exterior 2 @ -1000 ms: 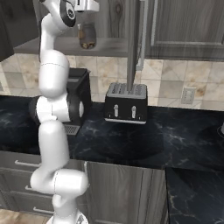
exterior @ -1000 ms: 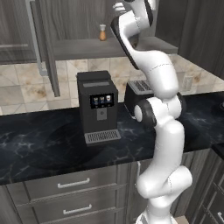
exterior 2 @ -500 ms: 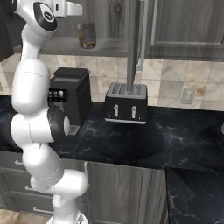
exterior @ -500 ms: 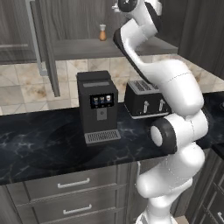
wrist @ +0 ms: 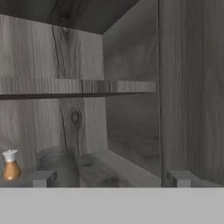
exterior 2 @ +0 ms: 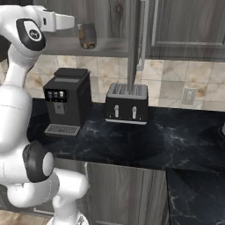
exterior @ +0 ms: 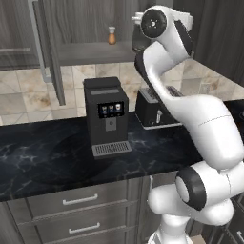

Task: Pick the jar and candle from the dining table and place them in the open cabinet. Close the cabinet after placing the objects.

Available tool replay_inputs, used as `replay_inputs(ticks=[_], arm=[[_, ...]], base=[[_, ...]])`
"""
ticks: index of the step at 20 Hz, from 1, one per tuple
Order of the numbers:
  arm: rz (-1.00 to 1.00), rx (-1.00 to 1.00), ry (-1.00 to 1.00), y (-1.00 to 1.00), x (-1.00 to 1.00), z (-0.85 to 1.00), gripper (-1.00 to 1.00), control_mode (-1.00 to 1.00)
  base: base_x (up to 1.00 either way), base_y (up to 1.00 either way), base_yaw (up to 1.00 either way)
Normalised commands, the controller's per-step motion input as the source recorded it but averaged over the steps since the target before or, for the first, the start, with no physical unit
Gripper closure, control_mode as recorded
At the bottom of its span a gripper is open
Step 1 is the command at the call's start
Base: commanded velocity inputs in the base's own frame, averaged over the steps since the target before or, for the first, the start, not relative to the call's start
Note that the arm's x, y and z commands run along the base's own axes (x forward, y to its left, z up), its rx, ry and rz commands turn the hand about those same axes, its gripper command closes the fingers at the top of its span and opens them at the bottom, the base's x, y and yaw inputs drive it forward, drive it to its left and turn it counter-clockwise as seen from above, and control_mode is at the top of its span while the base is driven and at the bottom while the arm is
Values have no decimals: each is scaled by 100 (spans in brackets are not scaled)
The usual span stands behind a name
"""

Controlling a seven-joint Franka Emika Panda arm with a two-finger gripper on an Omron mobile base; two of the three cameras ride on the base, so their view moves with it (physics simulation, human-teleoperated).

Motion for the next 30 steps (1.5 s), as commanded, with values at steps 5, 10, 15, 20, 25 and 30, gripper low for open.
replay_inputs(ticks=[5,10,15,20,25,30], arm=[[0,14,8,-5,-100,0,-100,-100],[0,19,28,4,-100,0,-100,-100],[0,14,36,18,-100,-11,-100,-100],[23,16,42,26,-100,-73,-100,-100],[58,31,33,2,-23,-100,-100,-100],[45,0,14,-22,15,-79,-100,-100]], base=[[0,0,0],[0,0,0],[0,0,0],[0,0,0],[0,0,0],[0,0,0]])
